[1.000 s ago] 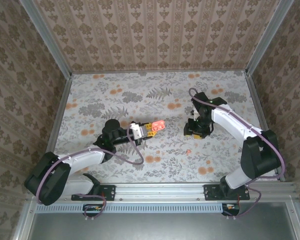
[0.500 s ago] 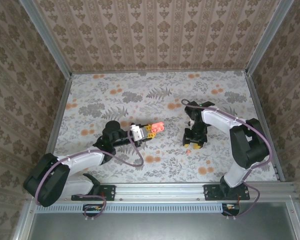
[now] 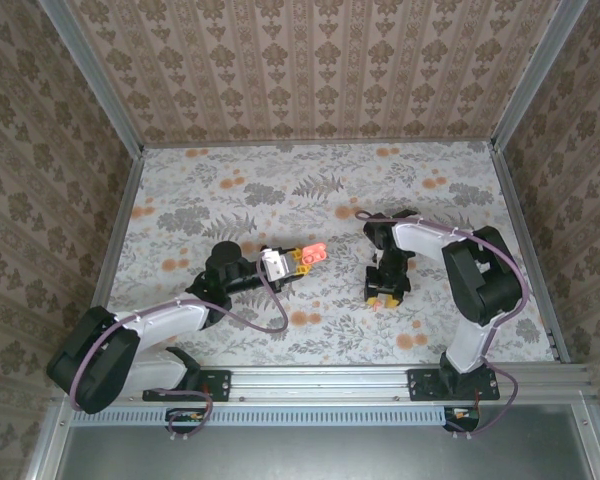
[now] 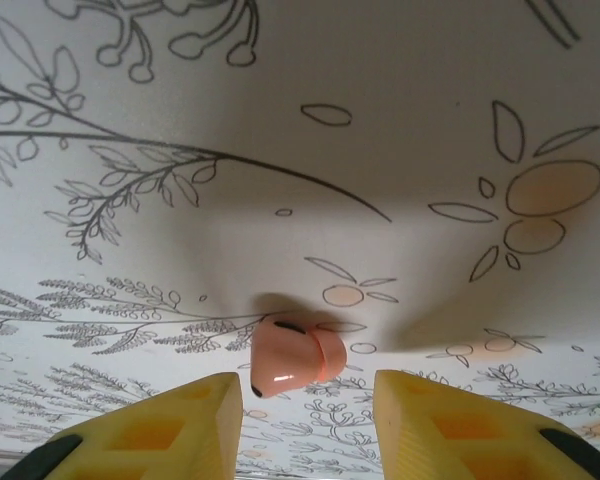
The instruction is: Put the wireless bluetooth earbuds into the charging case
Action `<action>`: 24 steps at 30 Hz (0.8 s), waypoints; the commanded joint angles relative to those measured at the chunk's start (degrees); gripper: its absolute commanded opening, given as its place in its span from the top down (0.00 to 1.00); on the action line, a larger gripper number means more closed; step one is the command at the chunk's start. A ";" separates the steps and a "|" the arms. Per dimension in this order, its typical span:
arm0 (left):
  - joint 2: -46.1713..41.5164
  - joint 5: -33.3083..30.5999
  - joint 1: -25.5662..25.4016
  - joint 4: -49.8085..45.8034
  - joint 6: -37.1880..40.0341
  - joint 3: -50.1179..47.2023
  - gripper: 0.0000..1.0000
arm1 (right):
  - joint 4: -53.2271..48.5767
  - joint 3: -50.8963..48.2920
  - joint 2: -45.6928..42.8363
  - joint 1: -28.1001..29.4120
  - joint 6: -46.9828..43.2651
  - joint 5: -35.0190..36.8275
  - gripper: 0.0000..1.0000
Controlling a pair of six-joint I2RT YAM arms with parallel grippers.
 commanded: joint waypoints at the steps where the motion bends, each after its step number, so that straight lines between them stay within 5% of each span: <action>1: -0.41 0.15 -0.41 -0.11 1.08 0.33 0.97 | 0.44 -0.54 0.90 0.45 1.07 -0.59 0.61; 24: 0.40 0.06 -0.62 -0.64 0.81 1.03 0.97 | 1.84 -0.96 1.74 0.49 0.85 0.21 0.71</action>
